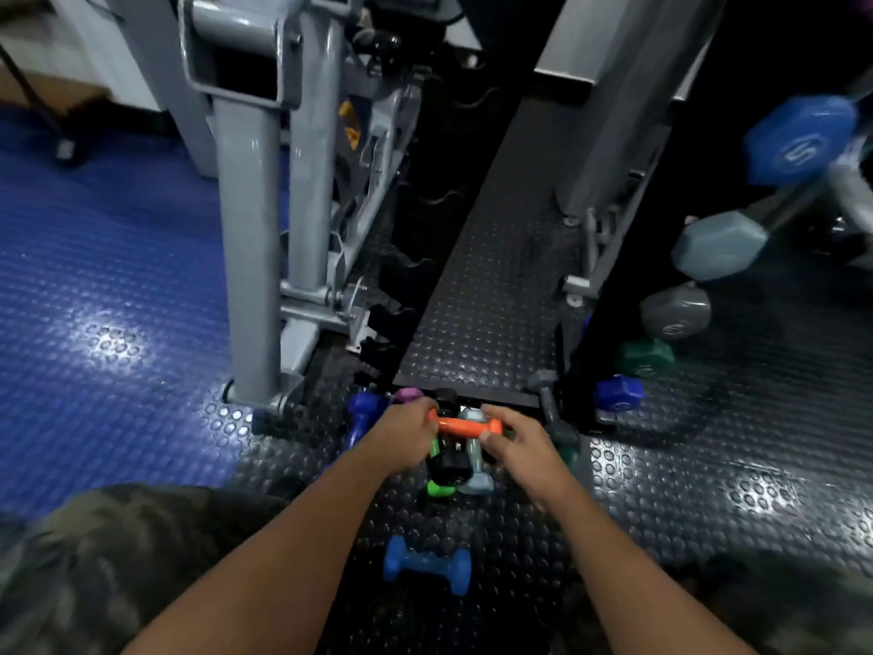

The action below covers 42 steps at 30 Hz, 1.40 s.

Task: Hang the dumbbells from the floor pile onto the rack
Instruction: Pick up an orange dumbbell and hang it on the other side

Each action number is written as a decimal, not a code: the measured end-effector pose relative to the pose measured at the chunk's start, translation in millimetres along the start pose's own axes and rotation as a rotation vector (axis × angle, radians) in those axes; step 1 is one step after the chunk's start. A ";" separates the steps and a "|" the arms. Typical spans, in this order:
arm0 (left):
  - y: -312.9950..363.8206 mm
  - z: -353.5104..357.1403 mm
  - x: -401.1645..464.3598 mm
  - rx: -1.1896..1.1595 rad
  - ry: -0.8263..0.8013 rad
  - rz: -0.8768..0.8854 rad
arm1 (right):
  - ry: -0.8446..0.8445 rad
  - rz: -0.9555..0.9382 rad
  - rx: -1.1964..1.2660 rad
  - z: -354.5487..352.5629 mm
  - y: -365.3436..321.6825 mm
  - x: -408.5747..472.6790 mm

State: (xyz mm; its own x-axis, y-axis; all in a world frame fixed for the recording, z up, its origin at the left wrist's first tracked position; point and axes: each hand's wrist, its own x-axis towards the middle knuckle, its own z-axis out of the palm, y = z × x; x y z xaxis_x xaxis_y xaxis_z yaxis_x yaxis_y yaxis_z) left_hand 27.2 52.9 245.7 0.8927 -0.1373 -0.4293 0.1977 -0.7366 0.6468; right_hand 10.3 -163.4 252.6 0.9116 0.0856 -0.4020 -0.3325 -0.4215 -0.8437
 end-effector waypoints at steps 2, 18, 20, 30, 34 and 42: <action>18.7 -9.5 -12.6 0.009 0.047 0.053 | 0.037 -0.045 -0.004 -12.6 -11.8 -14.5; 119.0 -22.6 -122.9 -0.185 0.482 0.287 | 0.464 -0.357 -0.127 -56.9 -69.9 -121.8; 121.3 -16.3 -128.0 -0.249 0.488 0.277 | 0.518 -0.335 -0.051 -55.9 -71.7 -131.3; 158.5 -55.9 -133.8 -0.388 0.576 0.354 | 0.620 -0.424 0.071 -78.9 -124.4 -142.4; 188.2 -92.5 -141.3 -0.403 0.626 0.429 | 0.618 -0.502 0.092 -98.8 -167.4 -146.2; 260.8 -196.2 -168.0 -0.375 0.846 0.634 | 0.749 -0.834 -0.133 -147.3 -300.7 -151.7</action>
State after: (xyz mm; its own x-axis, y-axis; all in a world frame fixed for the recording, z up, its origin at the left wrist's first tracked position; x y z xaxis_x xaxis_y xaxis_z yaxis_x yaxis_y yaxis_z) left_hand 8.2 13.8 610.2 0.8347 0.1824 0.5197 -0.4085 -0.4280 0.8062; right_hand 7.6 -182.7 619.7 0.7669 -0.1585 0.6218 0.4361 -0.5822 -0.6862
